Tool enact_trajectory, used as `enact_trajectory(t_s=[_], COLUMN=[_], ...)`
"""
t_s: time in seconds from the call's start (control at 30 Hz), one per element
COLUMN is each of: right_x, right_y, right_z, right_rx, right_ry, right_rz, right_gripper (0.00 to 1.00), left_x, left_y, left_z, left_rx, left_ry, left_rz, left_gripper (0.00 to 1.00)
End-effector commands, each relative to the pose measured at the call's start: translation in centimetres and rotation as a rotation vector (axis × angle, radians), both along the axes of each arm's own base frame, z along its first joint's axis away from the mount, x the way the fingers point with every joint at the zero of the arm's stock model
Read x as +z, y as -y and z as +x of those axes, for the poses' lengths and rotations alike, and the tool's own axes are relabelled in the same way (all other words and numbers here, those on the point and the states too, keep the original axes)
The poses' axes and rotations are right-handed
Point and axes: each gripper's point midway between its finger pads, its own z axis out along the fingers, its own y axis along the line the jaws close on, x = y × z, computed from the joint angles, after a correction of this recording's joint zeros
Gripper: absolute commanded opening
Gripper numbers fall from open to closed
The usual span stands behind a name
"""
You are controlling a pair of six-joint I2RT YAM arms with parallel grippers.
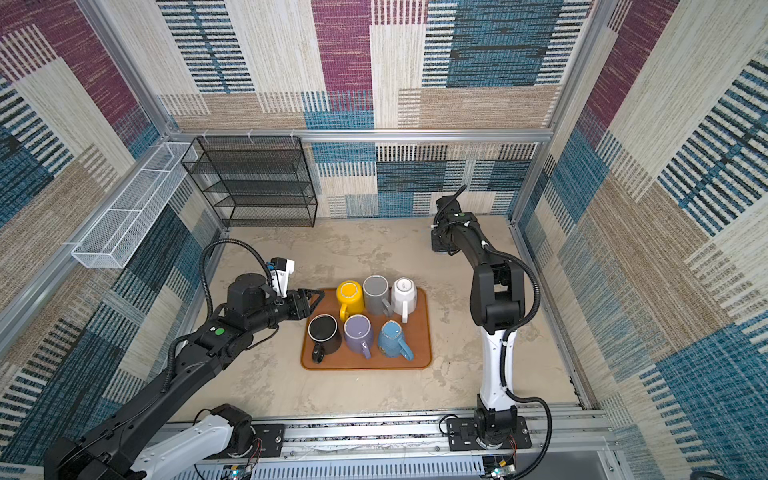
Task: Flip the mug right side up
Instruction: 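Lower the upright light blue mug onto the table with the right gripper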
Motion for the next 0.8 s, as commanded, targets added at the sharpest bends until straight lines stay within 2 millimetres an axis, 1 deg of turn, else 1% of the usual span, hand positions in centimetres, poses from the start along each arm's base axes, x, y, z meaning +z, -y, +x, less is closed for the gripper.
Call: enact_trajectory(t_s=[0.0,0.17,0.4,0.47,0.53,0.57,0.63,0.7,0.73,0.77], right_x=[0.3,-0.2,-1.1,-1.3,-1.3,-1.2,-1.1,-0.9,-0.9,-0.8], right_y=[0.7,1.1,1.3,1.3,1.2,1.2,1.2,1.1,1.1,1.1], right_z=[0.9,1.2,1.0,0.9,0.8,0.8,0.8,0.8,0.8,0.8], right_rx=[0.012,0.028,0.027,0.026,0.028,0.027,0.029,0.029,0.027,0.027], right_ry=[0.012,-0.020,-0.054,-0.059,-0.061,-0.059,-0.055,-0.052,-0.052,-0.048], right_rz=[-0.025,-0.026,-0.028,-0.028,-0.026,-0.025,-0.020,-0.016,-0.015,-0.012], right_gripper=[0.00,0.00,0.00,0.07,0.21,0.25,0.32,0.34,0.38,0.39], left_x=[0.2,0.2,-0.1,0.0,0.1,0.0,0.0,-0.2,-0.1,-0.1], left_y=[0.2,0.4,0.5,0.5,0.5,0.4,0.4,0.4,0.4,0.4], left_z=[-0.1,-0.1,0.1,0.0,0.1,0.1,0.1,0.2,0.2,0.2], left_rx=[-0.021,-0.029,-0.030,-0.031,-0.031,-0.028,-0.026,-0.024,-0.025,-0.024], left_ry=[0.011,0.009,0.000,0.002,0.004,0.000,0.001,-0.003,-0.003,-0.003], left_rz=[0.002,0.002,0.004,0.004,0.003,0.005,0.009,0.012,0.012,0.011], left_gripper=[0.56,0.56,0.56,0.56,0.56,0.56,0.56,0.56,0.56,0.56])
